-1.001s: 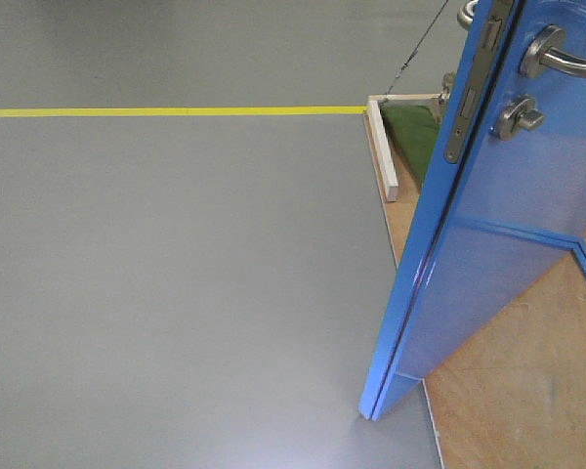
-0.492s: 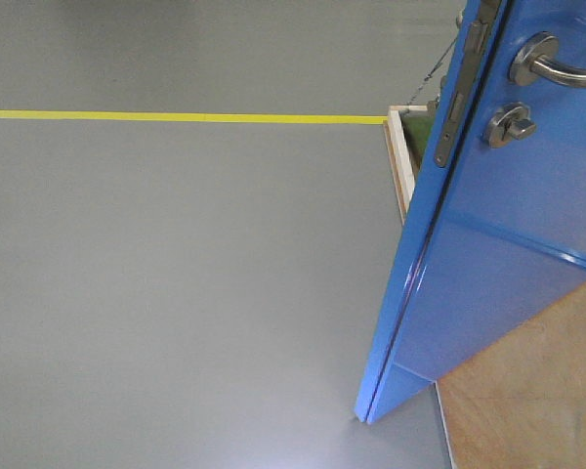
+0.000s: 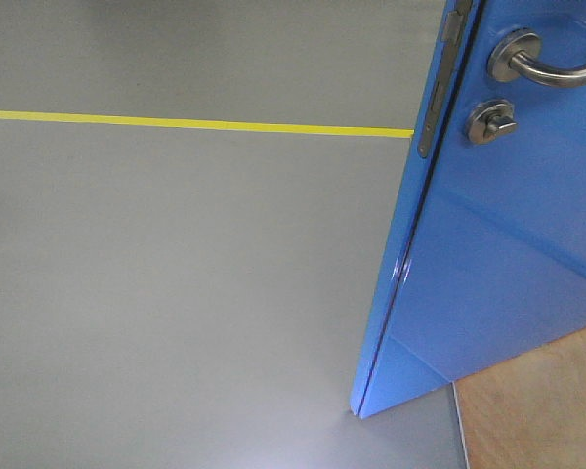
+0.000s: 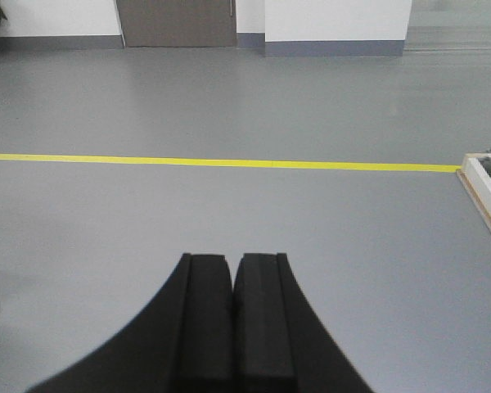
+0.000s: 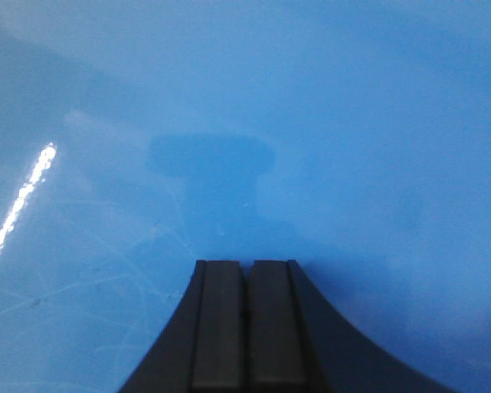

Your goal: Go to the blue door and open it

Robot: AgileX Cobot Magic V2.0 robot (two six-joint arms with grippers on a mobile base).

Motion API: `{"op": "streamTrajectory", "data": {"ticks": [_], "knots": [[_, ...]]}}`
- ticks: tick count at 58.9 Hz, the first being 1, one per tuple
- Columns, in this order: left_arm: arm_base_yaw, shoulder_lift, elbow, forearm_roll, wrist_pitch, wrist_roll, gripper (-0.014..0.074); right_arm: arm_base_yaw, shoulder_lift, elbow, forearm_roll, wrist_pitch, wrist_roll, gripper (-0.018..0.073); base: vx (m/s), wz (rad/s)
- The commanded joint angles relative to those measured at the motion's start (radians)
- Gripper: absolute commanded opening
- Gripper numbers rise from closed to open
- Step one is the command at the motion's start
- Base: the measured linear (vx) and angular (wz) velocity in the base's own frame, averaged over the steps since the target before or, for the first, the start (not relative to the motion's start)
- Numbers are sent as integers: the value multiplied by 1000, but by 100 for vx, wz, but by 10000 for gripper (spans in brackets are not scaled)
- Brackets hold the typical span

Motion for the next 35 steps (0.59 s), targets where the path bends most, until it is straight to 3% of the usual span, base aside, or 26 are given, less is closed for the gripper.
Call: {"op": "streamTrajectory", "data": {"ticks": [1,35], "knots": [[-6,-13,-30,-2,-81,-7,73,3,-17,-30,2,-20,-13,8,17,11],[-6,-13,-30,-2,-81,-7,73,3,-17,-30,2,-20,-13,8,17,7]]}}
